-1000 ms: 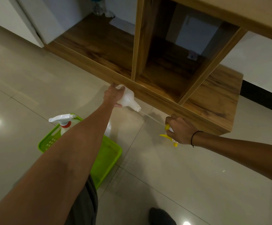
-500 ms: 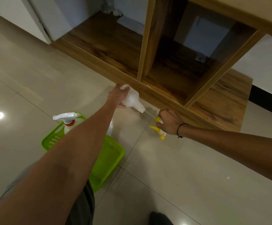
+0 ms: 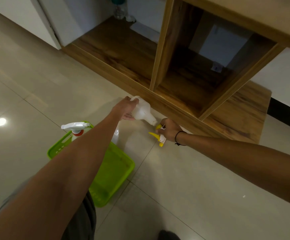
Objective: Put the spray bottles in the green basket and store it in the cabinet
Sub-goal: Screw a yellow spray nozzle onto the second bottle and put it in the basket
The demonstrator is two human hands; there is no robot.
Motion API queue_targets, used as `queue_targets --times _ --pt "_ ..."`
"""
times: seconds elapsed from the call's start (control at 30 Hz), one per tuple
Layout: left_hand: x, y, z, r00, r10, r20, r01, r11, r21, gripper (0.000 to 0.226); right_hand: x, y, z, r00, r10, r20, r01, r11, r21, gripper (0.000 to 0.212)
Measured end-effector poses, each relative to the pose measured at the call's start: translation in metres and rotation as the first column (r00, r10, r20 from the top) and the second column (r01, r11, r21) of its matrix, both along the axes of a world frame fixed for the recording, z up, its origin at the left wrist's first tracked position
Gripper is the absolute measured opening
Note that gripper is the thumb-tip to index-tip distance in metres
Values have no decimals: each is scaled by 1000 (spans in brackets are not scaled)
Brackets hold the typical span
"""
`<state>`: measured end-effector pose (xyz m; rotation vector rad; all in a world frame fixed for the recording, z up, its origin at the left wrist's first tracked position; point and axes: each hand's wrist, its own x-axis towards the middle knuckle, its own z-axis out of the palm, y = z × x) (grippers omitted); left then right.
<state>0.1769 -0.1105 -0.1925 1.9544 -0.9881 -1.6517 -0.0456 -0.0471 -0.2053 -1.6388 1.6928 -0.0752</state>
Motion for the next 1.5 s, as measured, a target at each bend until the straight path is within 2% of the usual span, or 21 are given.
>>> queue_targets --times 0.17,0.3,0.37,0.47,0.57,0.7,0.83,0.87,0.93,1.03,1.1,1.17,1.27,1.33,1.4,1.5 --pt "7 4 5 999 -30 -11 30 1000 7 49 8 -6 1 996 -12 91 13 1000 -13 24" --pt "9 4 3 997 -62 -36 62 998 13 49 4 -3 1 994 -20 103 22 1000 -17 27" --pt "7 6 4 998 -39 -46 41 999 32 59 0 1 1 994 -32 109 36 999 -38 30" --pt "4 10 6 998 -53 -26 55 997 46 85 -7 6 4 986 -70 151 86 991 -102 32" --pt "3 16 4 997 -65 -40 67 996 58 85 -17 6 11 975 -62 214 103 977 -185 29" --pt "3 20 9 974 3 -227 7 999 43 67 -34 8 16 971 14 237 43 972 -233 25" --pt "11 26 18 872 2 -490 23 999 44 76 -48 13 18 946 -11 323 55 990 -128 27" --pt "13 27 19 844 -13 -536 40 998 39 72 -50 15 18 937 -30 349 64 994 -86 25" --pt "13 30 19 793 -43 -608 70 997 21 62 -53 16 19 916 -69 395 83 996 -18 21" --pt "14 34 18 729 -98 -677 91 995 -45 62 -53 18 24 905 -47 422 58 998 -13 24" --pt "13 37 20 678 -77 -731 66 997 -44 43 -55 16 30 904 7 427 18 998 -56 30" --pt "7 39 24 702 -41 -711 24 999 -34 22 -58 14 37 899 26 437 9 997 -78 32" --pt "-3 41 22 800 -73 -596 12 994 -105 16 -62 16 46 864 1 504 17 999 -31 40" --pt "1 41 19 797 -134 -589 70 989 -130 31 -62 19 50 818 -51 573 29 998 47 51" --pt "11 42 22 783 -244 -572 207 970 -131 47 -64 21 51 813 -72 578 35 997 74 54" --pt "23 43 32 755 -473 -455 472 873 -125 61 -70 23 55 890 40 455 -34 999 -20 34"
